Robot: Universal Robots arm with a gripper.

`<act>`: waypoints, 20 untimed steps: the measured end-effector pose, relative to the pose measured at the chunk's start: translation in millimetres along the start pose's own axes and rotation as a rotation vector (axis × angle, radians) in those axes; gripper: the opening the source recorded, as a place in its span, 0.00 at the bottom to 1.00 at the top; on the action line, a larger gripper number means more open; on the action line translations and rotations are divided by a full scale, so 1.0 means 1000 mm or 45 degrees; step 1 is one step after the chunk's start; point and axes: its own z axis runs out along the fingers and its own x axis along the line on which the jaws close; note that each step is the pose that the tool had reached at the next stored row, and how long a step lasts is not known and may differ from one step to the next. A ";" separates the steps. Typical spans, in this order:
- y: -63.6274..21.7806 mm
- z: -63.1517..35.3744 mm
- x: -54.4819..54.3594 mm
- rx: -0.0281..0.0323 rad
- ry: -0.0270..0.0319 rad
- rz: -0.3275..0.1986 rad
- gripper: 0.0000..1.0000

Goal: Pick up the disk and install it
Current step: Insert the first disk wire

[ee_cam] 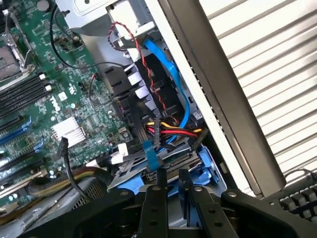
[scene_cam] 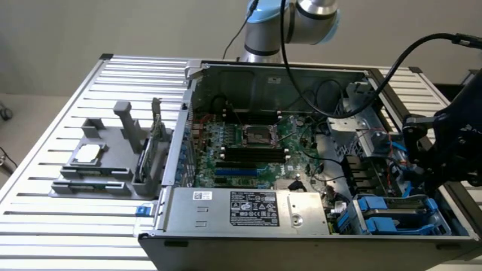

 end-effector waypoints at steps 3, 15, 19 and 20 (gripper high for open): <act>0.0000 0.0012 0.000 0.0006 -0.0018 0.070 0.24; -0.0002 0.0059 0.000 0.0035 -0.0097 0.345 0.24; 0.0005 0.0064 -0.001 0.0045 -0.0116 0.405 0.24; 0.0013 0.0065 -0.002 0.0049 -0.0121 0.414 0.24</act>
